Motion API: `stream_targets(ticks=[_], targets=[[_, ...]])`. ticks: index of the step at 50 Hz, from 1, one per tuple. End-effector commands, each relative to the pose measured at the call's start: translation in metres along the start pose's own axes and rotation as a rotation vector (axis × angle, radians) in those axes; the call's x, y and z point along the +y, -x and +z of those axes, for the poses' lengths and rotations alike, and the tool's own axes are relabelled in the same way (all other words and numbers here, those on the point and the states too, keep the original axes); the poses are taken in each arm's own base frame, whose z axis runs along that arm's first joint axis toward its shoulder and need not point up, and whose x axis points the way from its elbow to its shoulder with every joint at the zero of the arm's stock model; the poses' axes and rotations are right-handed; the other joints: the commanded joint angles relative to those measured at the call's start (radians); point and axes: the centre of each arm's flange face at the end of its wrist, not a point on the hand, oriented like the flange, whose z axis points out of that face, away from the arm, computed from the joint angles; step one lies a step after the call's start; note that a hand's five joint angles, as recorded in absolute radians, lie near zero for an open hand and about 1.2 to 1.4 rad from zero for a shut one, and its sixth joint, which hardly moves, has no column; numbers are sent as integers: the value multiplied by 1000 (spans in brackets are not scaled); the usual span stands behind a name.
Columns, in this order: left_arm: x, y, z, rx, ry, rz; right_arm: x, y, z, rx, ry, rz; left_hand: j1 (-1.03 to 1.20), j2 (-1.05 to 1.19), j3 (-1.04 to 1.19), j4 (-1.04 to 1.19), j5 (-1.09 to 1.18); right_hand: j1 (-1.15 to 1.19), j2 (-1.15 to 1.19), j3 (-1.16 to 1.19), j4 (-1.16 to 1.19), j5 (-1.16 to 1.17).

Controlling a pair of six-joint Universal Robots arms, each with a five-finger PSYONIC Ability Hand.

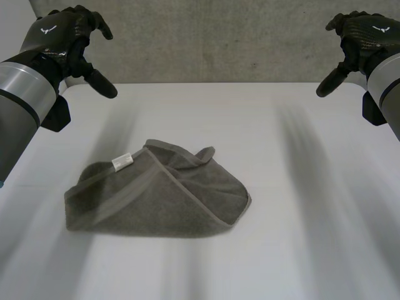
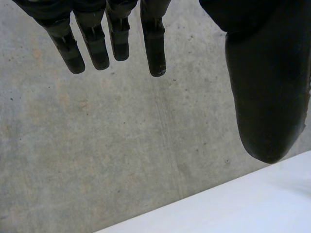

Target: Fold the towel.

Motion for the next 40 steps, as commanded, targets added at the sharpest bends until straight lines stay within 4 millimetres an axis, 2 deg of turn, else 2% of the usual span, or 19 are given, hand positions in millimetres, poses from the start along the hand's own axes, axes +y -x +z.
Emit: stream_targets(ticks=[1, 19, 26, 28, 29, 31, 32, 33, 34, 36, 37, 39, 40], targets=[[-1, 1, -1, -2, 13, 3, -2, 1, -2, 0, 8, -37, -24, -22, -24, -29, 0, -68, -81, -65, -74, -59], [1, -2, -2, 8, 20, 1, -3, 1, -2, -6, 4, -42, -36, -34, -35, -41, -12, -68, -81, -65, -74, -59], [7, -7, -4, 36, 33, 4, -6, 6, -2, -66, -2, -147, -33, -31, -32, -38, -9, -68, -81, -65, -74, -59], [17, -16, -4, 104, 64, 4, 2, 16, -5, -179, 41, -269, -30, -28, -30, -35, -6, -68, -81, -65, -74, -59], [17, -16, -4, 104, 64, 4, 2, 16, -5, -179, 41, -269, -30, -28, -30, -35, -6, -68, -81, -65, -74, -59], [25, -21, -4, 153, 90, 7, 20, 27, -13, -336, 121, -394, -30, -28, -30, -35, -6, -68, -81, -65, -74, -59], [33, -27, -4, 209, 116, 14, 20, 27, -13, -337, 122, -394, -27, -25, -27, -32, -3, -68, -81, -65, -74, -59], [41, -33, -4, 265, 139, 31, 35, 32, -16, -415, 177, -443, -24, -22, -24, -29, 0, -68, -81, -65, -74, -59], [41, -33, -4, 265, 139, 32, 35, 32, -16, -416, 178, -444, -24, -22, -24, -29, 0, -68, -81, -65, -74, -59], [60, -41, -4, 359, 187, 97, 58, 40, -24, -546, 270, -489, 2, 4, 3, -3, 26, -68, -81, -65, -74, -59], [60, -41, -4, 360, 188, 97, 58, 40, -24, -547, 271, -489, 2, 4, 3, -3, 26, -68, -81, -65, -74, -59], [80, -45, -5, 412, 241, 169, 83, 46, -32, -657, 350, -509, 131, 133, 131, 126, 155, -47, -60, -43, -53, -38], [80, -45, -5, 412, 242, 169, 83, 46, -32, -657, 350, -509, 132, 133, 132, 126, 155, -46, -59, -43, -52, -37]])
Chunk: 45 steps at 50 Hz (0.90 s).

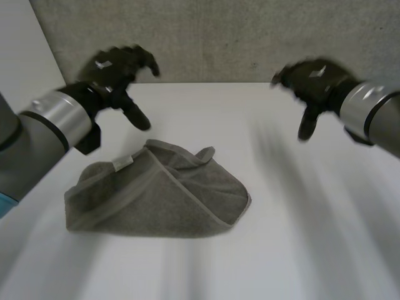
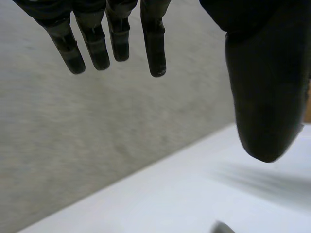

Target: Fold the towel.

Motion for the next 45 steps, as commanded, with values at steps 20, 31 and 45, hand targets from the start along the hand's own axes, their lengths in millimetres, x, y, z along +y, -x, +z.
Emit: stream_targets(ticks=[20, 31, 45], targets=[[139, -16, 21, 248, 414, 309, 125, 99, 32, -481, 147, -260, 127, 127, 127, 122, 137, 259, 246, 262, 253, 268], [154, -7, 24, 160, 469, 326, 125, 106, 40, -448, 95, -234, 503, 503, 503, 498, 513, 503, 490, 506, 497, 511], [150, -6, 25, 149, 460, 332, 122, 114, 46, -417, 36, -195, 837, 838, 837, 832, 848, 491, 478, 494, 485, 500]])
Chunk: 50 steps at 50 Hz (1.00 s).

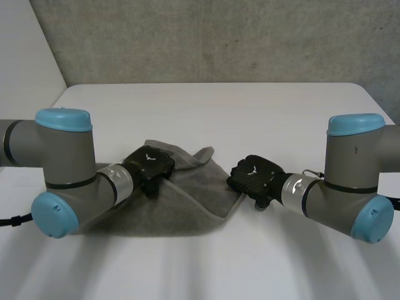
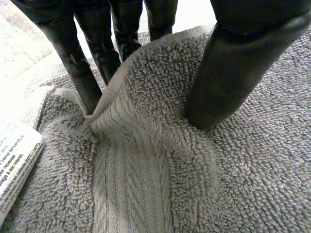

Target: Fold the towel.

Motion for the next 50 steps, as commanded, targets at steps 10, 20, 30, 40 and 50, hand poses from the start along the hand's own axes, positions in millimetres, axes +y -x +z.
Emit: stream_targets(ticks=[10, 20, 30, 40, 50], targets=[[-35, 8, -25, -41, -91, 31, -11, 10, 13, 67, -88, 58, 66, 51, 69, 55, 67, -42, -36, -39, -44, -41], [-63, 13, -50, -74, -166, 55, -13, 23, 22, 84, -116, 60, 66, 51, 69, 55, 67, 19, 25, 22, 17, 21], [-86, 19, -73, -110, -232, 75, -60, -19, -6, 208, -237, 154, 33, 19, 37, 23, 34, 659, 664, 661, 656, 660], [-120, 29, -106, -178, -353, 101, -138, -84, -91, 361, -473, 339, -269, -283, -266, -279, -268, 659, 664, 661, 656, 660], [-135, 33, -120, -216, -447, 75, -160, -106, -148, 500, -536, 423, -586, -600, -583, -596, -585, 659, 664, 661, 656, 660]])
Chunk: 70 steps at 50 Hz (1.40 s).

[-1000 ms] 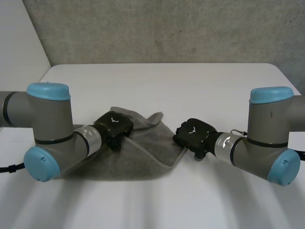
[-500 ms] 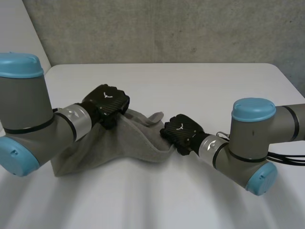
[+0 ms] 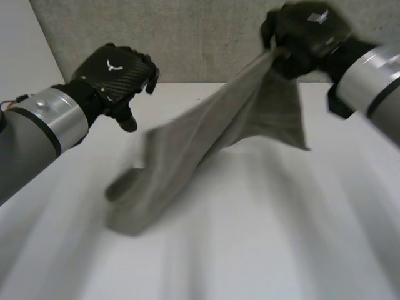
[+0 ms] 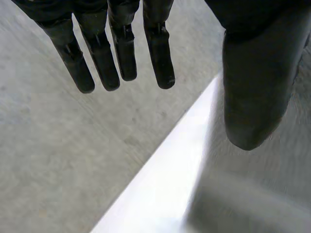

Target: Fold the towel.

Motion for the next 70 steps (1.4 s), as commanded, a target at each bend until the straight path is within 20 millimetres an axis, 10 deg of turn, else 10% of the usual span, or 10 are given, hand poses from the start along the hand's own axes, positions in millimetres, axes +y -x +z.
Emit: stream_targets(ticks=[1, 5, 17, 40, 67, 70], targets=[[-3, 3, 1, -21, -39, -31, -8, -6, -10, 54, 12, 25, -18, -35, -40, -38, -8, 81, 90, 69, 62, 65], [9, 0, 7, -7, -9, -81, 39, 13, 2, -12, 170, 9, 123, 106, 101, 103, 132, 81, 90, 69, 62, 65], [84, -50, 39, 138, 180, -169, 94, 43, 0, -139, 402, -180, -243, -260, -265, -264, -234, 81, 90, 69, 62, 65], [109, -70, 60, 117, 112, -603, -18, 55, -53, -156, 135, -241, -232, -249, -254, -252, -223, 81, 90, 69, 62, 65], [99, -140, 57, 418, 82, -832, -27, 86, -74, -263, 102, -217, -208, -225, -230, -229, -199, 81, 90, 69, 62, 65], [101, -142, 56, 422, 100, -864, -28, 89, -75, -267, 98, -219, 66, 49, 44, 45, 75, 81, 90, 69, 62, 65]])
